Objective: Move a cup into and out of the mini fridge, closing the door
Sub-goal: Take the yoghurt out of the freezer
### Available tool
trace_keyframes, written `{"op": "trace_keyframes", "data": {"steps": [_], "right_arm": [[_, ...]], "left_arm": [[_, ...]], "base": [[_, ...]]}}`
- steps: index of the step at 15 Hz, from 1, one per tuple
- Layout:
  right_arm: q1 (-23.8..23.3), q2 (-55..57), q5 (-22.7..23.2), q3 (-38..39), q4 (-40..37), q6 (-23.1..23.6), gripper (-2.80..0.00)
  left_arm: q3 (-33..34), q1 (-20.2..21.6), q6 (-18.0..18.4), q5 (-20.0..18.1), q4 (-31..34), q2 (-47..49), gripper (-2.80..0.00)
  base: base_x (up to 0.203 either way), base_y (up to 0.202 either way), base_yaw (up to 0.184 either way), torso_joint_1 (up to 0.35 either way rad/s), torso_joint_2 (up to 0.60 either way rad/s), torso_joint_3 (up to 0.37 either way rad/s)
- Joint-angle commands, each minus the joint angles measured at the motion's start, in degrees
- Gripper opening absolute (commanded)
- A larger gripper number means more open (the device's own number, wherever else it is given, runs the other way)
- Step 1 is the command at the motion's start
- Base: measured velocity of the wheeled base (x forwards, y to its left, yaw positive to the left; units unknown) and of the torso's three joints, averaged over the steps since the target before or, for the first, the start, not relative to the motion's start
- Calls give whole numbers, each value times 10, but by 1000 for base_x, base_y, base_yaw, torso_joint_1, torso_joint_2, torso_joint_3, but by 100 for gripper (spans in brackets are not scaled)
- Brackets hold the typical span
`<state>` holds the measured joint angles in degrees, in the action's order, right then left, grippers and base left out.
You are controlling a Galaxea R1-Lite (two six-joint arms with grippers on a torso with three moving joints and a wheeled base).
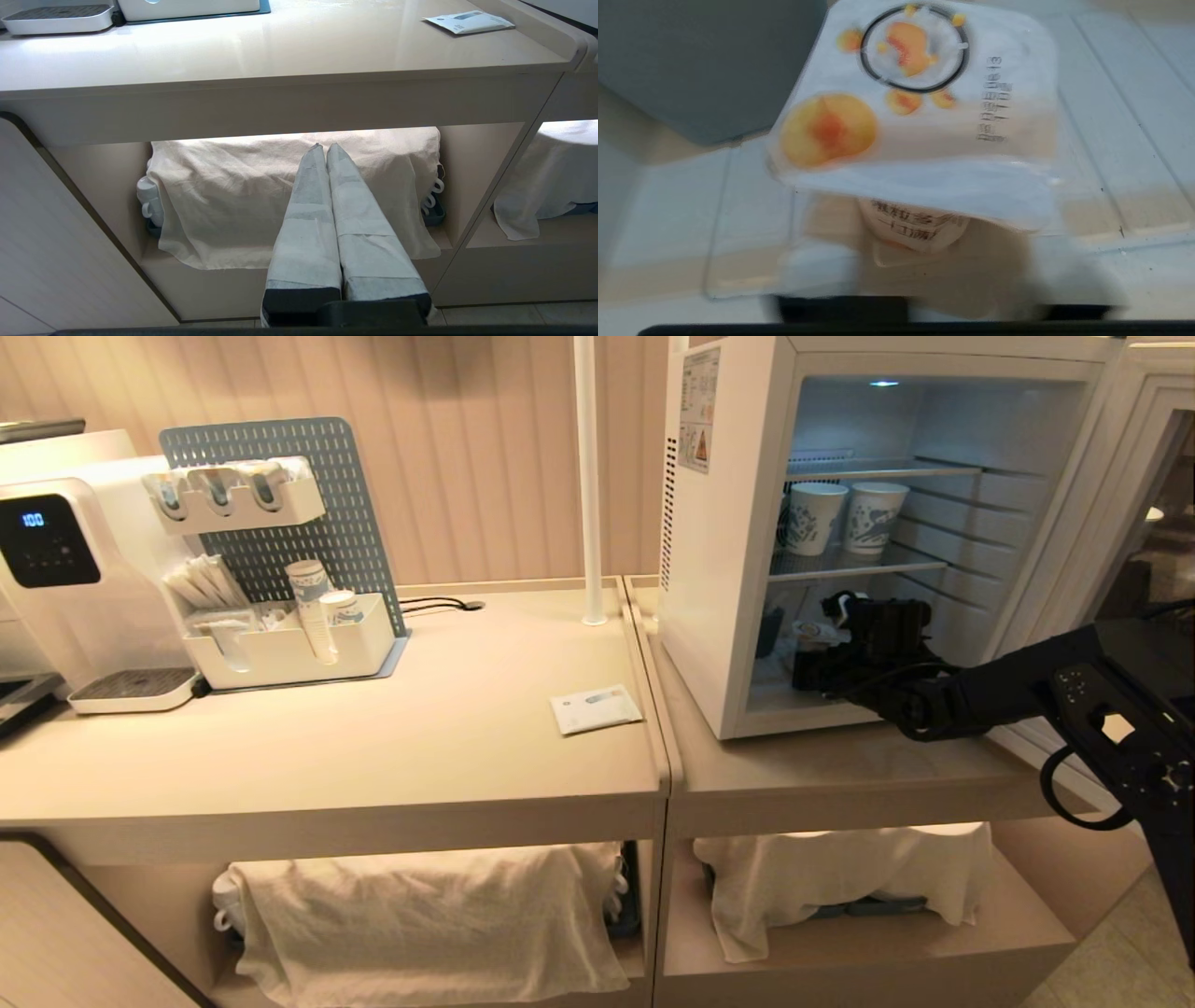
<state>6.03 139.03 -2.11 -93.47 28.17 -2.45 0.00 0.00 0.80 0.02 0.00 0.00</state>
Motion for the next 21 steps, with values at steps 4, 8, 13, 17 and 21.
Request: {"op": "trace_keyframes", "data": {"steps": [4,8,13,17,21], "right_arm": [[0,-24,1,16,-4,0,-280],[0,-39,1,26,-15,1,-280],[0,-62,1,35,-26,2,-280],[0,-104,0,64,-60,14,-280],[-1,-176,-2,112,-129,38,-280]], "left_arm": [[0,0,0,0,0,0,-280],[0,0,0,0,0,0,-280],[0,0,0,0,0,0,-280],[0,0,0,0,0,0,-280],[0,0,0,1,0,0,-280]], "base": [[0,0,0,0,0,0],[0,0,0,0,0,0],[0,0,0,0,0,0],[0,0,0,0,0,0],[0,0,0,0,0,0]]}}
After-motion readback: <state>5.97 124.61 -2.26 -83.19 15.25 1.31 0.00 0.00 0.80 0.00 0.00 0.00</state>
